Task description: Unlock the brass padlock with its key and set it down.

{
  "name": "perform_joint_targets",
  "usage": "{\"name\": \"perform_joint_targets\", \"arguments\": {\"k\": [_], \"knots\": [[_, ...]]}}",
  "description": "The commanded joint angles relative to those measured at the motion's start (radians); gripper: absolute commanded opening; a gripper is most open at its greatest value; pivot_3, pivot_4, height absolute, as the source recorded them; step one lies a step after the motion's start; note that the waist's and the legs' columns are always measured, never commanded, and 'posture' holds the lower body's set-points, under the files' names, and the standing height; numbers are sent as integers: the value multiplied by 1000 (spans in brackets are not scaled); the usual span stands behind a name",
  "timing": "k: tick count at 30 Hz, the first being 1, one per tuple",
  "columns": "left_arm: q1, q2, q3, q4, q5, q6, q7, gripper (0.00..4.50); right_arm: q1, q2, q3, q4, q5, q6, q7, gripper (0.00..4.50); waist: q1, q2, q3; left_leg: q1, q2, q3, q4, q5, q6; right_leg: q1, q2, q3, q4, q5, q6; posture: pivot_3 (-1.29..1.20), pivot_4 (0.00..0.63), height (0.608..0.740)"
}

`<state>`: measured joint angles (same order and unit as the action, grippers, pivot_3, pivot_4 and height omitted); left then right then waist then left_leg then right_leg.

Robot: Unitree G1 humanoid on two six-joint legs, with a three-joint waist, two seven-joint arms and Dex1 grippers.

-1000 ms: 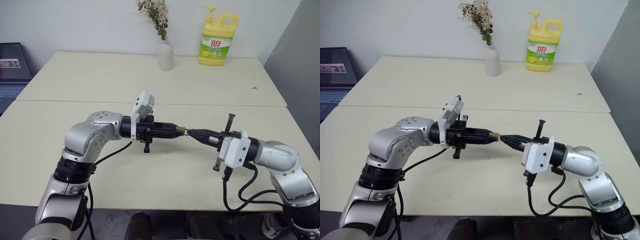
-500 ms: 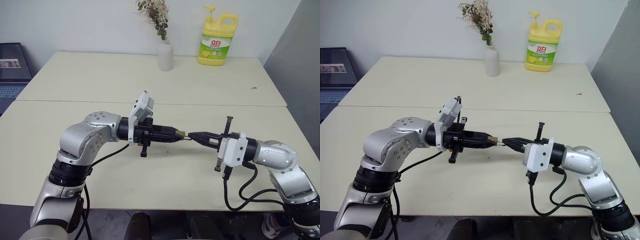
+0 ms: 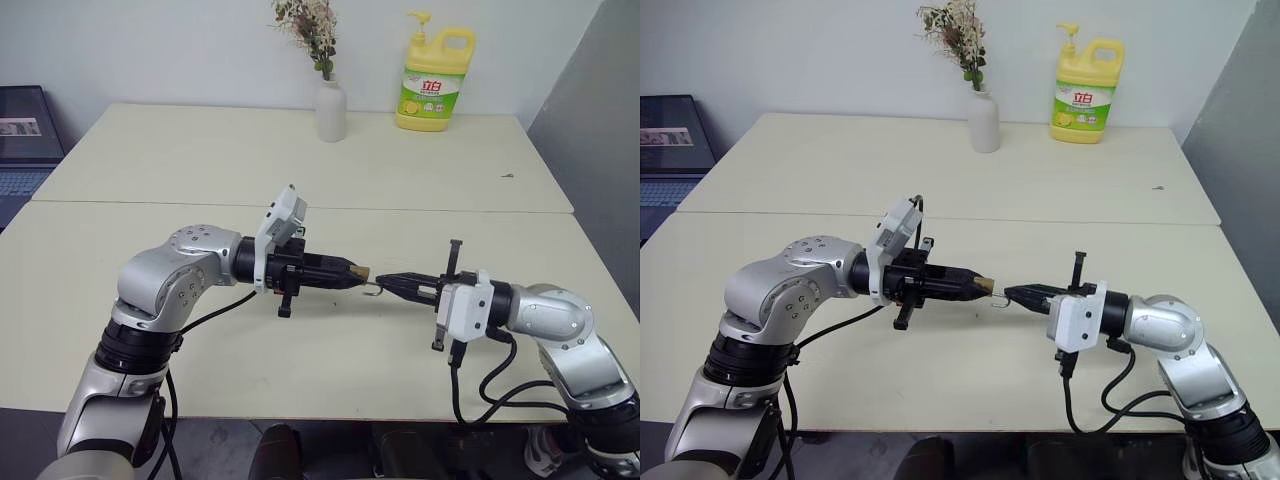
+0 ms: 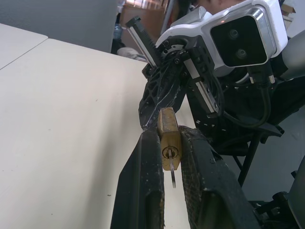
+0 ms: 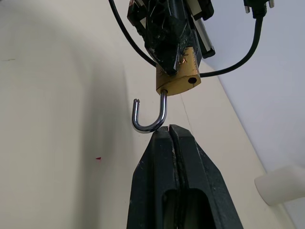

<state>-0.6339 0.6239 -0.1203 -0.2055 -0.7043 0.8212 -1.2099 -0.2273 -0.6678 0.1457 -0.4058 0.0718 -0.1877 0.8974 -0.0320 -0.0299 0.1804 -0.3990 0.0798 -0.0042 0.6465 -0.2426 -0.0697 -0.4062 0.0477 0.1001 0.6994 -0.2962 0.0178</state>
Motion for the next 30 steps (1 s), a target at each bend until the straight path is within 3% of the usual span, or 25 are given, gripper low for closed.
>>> {"name": "perform_joint_targets", "arguments": {"k": [1, 8, 12, 15, 20, 25, 30], "knots": [[-3, 10, 17, -39, -20, -5, -6, 171, 3, -8, -1, -22, 16, 0, 8, 0, 0, 0, 0, 0, 0, 0, 0, 0, 0, 0, 0, 0, 0, 0, 0, 0, 150, 740], [9, -5, 28, -25, -8, -2, 46, 171, 52, -57, -39, -44, 29, 98, 19, 0, 1, 0, 0, 0, 0, 0, 0, 0, 0, 0, 0, 0, 0, 0, 0, 0, 150, 740], [51, 2, 15, -18, 22, -2, 93, 171, 101, -118, -124, -140, 164, 288, 28, 0, 1, 0, 0, 0, 0, 0, 0, 0, 0, 0, 0, 0, 0, 1, -1, 0, 150, 740], [70, -4, 8, -4, 46, -4, 129, 171, 107, -159, -175, -220, 277, 429, 33, 826, -1, 0, 0, 0, 0, 0, 0, 0, 0, 0, 0, 0, 0, 2, -3, 0, 150, 740], [99, -41, -15, 19, 91, 2, 211, 171, 89, -214, -211, -314, 421, 615, 27, 2587, 0, 0, 0, 0, 0, -2, 0, 0, 0, 1, 0, -1, 0, 0, 0, 0, 150, 740], [127, -96, -34, 65, 133, 2, 284, 171, 52, -206, -177, -328, 413, 673, -17, 4367, 0, 0, 0, 0, 0, -2, 0, 0, 0, 1, 0, -1, 0, 0, 1, 0, 150, 740], [116, -157, -48, 151, 170, 1, 336, 171, 72, -234, -123, -329, 379, 692, 3, 4478, 0, 0, 0, 0, -1, -2, 0, 0, 0, 1, 0, -1, -1, 0, 1, 0, 150, 740]]}}
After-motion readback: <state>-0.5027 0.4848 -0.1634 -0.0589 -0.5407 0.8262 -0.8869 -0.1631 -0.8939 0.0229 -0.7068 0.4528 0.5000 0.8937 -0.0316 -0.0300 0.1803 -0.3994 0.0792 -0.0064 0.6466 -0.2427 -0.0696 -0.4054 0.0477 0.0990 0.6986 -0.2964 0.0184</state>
